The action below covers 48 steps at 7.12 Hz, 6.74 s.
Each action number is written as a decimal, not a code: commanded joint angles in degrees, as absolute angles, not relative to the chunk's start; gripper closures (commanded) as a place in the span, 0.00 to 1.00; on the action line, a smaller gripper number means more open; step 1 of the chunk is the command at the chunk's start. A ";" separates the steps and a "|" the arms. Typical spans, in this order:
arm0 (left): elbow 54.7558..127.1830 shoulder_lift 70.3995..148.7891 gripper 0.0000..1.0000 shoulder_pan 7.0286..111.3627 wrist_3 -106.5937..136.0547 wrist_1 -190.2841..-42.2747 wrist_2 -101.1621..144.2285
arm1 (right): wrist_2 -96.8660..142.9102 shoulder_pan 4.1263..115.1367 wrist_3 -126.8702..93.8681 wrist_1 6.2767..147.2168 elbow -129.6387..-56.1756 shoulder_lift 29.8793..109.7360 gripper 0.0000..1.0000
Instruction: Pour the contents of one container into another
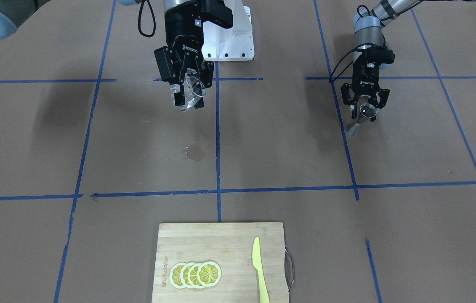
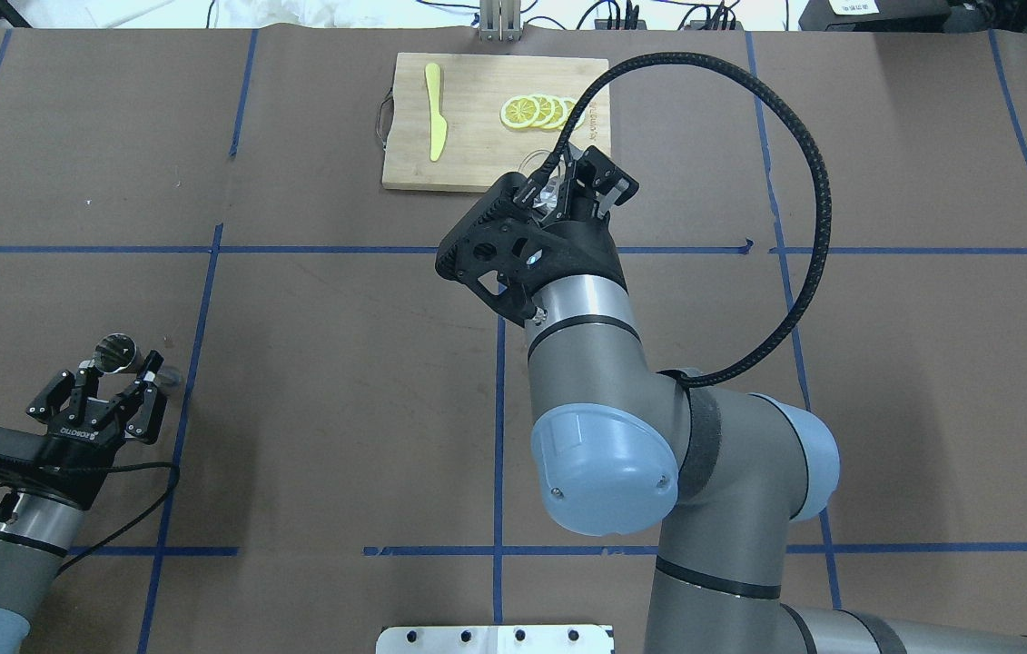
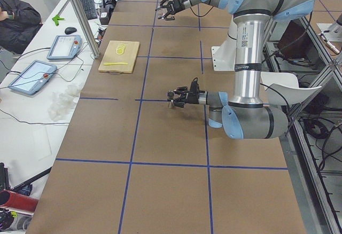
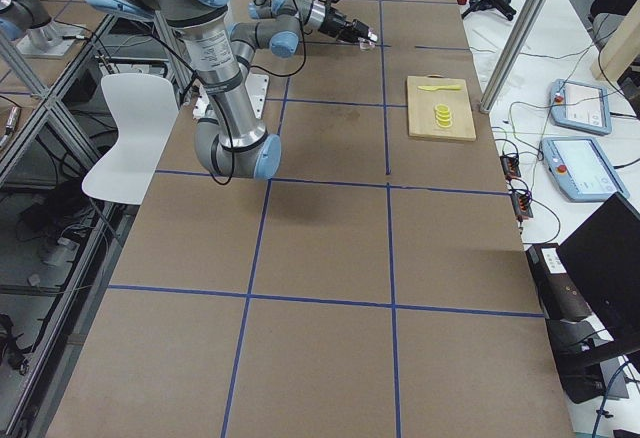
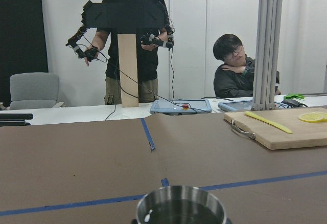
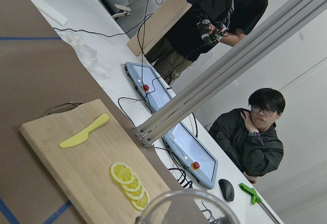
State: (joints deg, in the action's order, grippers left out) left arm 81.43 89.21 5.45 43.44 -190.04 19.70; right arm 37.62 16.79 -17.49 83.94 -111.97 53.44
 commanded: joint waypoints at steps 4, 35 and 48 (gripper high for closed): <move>83.93 88.42 0.01 5.71 42.54 -190.46 19.25 | 37.62 16.79 -17.49 83.94 -112.41 53.44 1.00; 82.88 87.36 0.00 84.19 5.19 -106.47 141.37 | 37.62 16.70 -17.84 83.85 -113.99 55.72 1.00; 84.55 90.44 0.00 93.87 5.36 -106.26 132.19 | 38.50 17.05 -27.93 71.10 -114.34 66.95 1.00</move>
State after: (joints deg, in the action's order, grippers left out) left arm 84.52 90.44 93.87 5.43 -106.26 132.19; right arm 38.39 16.96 -24.27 71.42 -114.30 64.61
